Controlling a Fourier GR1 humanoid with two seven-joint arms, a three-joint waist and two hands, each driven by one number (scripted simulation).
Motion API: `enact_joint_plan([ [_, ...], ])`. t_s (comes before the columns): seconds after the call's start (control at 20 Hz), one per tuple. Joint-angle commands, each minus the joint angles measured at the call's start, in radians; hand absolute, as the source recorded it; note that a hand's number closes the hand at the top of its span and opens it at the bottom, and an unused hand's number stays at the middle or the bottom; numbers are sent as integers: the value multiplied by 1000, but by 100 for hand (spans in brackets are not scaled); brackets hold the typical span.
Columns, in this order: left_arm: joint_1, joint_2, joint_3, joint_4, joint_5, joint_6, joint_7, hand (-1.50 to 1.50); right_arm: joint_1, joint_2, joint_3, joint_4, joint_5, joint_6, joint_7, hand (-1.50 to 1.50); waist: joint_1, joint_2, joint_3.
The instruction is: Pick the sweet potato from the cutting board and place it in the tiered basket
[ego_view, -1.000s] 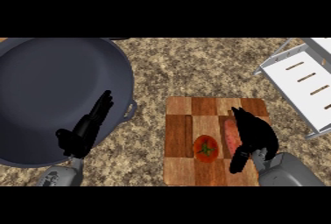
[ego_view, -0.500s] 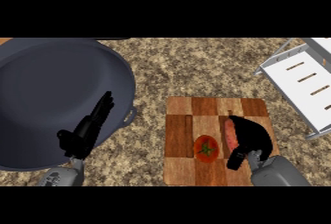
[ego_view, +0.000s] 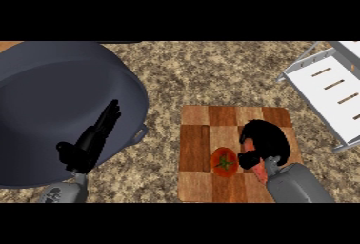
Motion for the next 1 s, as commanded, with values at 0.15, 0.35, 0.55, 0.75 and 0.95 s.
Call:
enact_joint_plan([
  [0.15, -50, -24, 42, 83, -26, -26, -23, 0, 24, 69, -24, -68, 111, 22, 2, 150, -3, 0, 0],
  [0.35, 13, -25, 40, 6, -24, 31, 19, 0, 232, -130, -220, -124, 99, -104, 79, 150, -74, -12, 1],
  [0.55, 51, 8, 84, -5, -15, 42, -1, 0, 376, -280, -488, -74, 74, -206, 127, 150, -148, -22, 2],
  [0.75, 74, 14, 81, -14, 3, 9, -5, 0, 493, -297, -685, -226, -27, -345, 59, 150, -117, -23, 0],
  [0.95, 60, 4, 65, -23, -11, 16, 0, 0, 495, -249, -809, -405, -150, -428, -12, 150, -88, -20, 0],
])
